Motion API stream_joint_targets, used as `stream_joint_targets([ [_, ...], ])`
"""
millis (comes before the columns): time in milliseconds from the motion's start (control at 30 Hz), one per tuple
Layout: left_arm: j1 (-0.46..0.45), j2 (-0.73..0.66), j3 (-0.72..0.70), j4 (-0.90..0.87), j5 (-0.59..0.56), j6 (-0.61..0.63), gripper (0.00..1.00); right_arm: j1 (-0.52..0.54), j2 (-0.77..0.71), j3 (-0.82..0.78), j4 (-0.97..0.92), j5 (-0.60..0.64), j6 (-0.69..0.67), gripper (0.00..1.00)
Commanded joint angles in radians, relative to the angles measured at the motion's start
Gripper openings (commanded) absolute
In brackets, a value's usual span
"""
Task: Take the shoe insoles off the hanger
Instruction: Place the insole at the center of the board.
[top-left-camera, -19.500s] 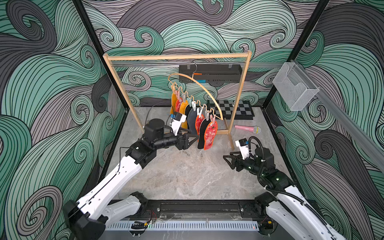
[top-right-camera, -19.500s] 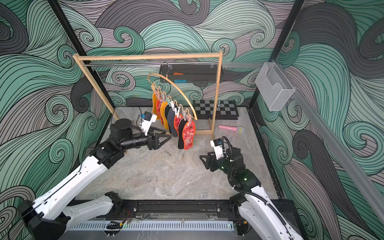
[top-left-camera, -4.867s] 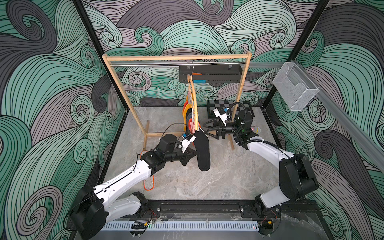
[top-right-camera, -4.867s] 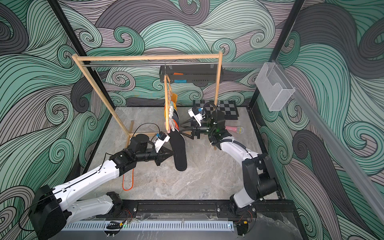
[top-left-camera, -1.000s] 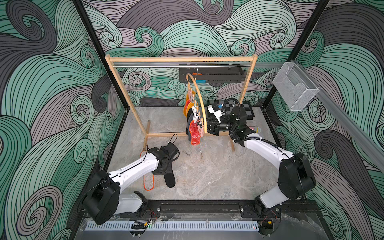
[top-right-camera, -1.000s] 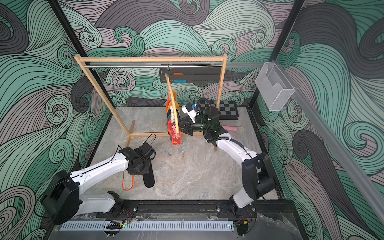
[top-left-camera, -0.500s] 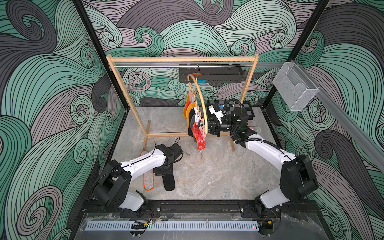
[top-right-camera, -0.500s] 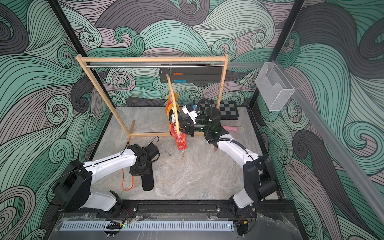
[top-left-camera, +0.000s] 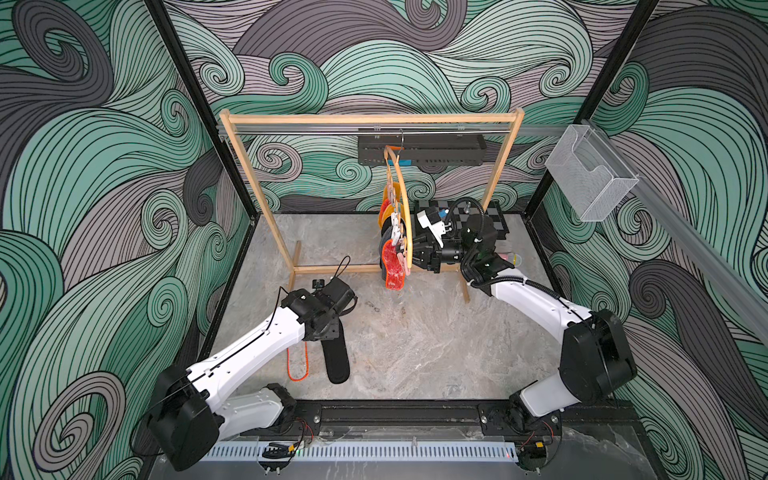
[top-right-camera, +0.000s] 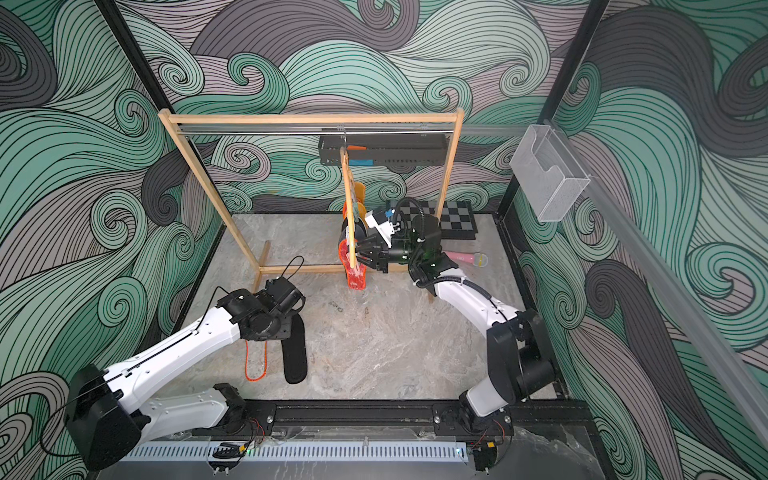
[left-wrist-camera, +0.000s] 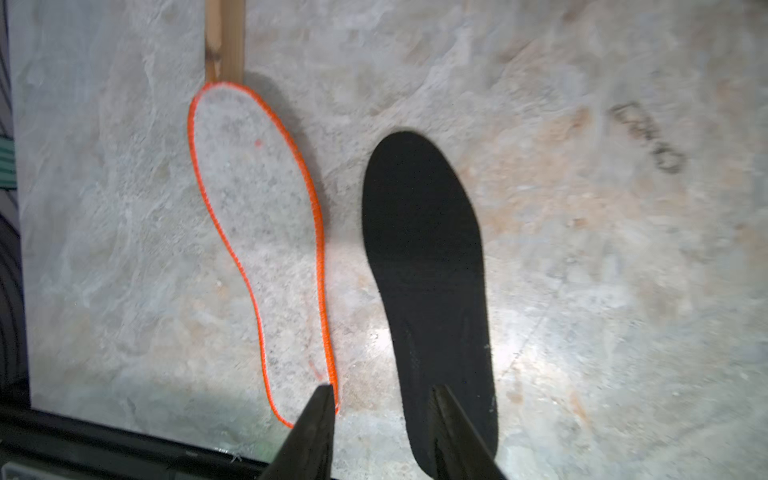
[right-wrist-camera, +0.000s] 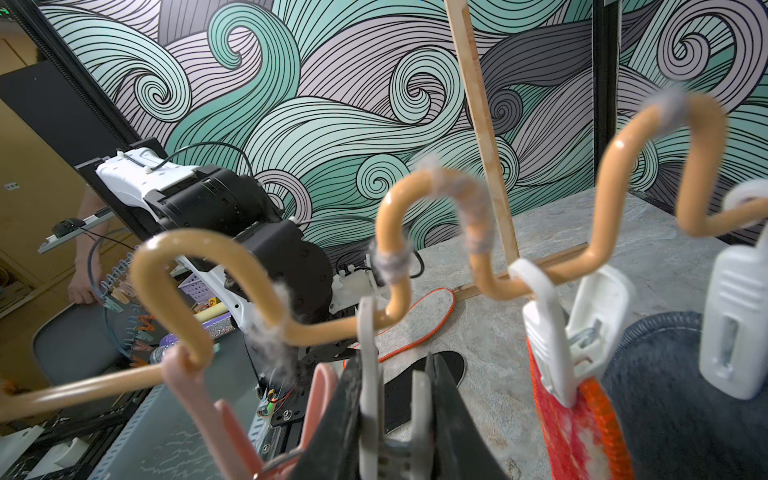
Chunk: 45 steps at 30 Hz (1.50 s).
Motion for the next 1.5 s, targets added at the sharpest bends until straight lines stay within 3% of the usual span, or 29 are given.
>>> stream_joint_targets([
  [0, -0.004, 0.001, -0.021, 0.203, 0.218, 0.088, 0.36, 0.0, -0.015, -0.018, -0.056, -0.027, -0.027, 0.2],
  [133, -0.008, 0.096, -0.057, 0.343, 0.34, 0.046, 0.27, -0.001, -0.016, -0.017, -0.061, -0.025, -0.028, 0.2],
  [367, -0.032, 0.324, -0.056, 0.424, 0.36, 0.043, 0.17, -0.001, -0.015, -0.019, -0.065, -0.024, -0.031, 0.21],
  [467, -0.031, 0.353, -0.06, 0.368, 0.302, 0.007, 0.17, -0.001, -0.012, -0.02, -0.065, -0.022, -0.032, 0.21],
  [900, -0.029, 0.289, -0.101, 0.178, 0.15, -0.076, 0.19, -0.003, -0.012, -0.017, -0.064, -0.024, -0.024, 0.22],
  [1133, -0.029, 0.232, -0.081, 0.143, 0.149, -0.062, 0.19, -0.003, -0.01, -0.018, -0.064, -0.022, -0.024, 0.22],
  [1233, -0.029, 0.193, -0.064, 0.148, 0.204, -0.032, 0.25, -0.001, -0.012, -0.018, -0.065, -0.023, -0.024, 0.22],
  [1333, -0.03, 0.09, -0.025, 0.193, 0.323, 0.025, 0.3, -0.001, -0.014, -0.017, -0.065, -0.022, -0.024, 0.22],
  [1467, -0.029, -0.072, 0.011, 0.202, 0.297, 0.083, 0.35, -0.001, -0.018, -0.013, -0.069, -0.023, -0.023, 0.23],
])
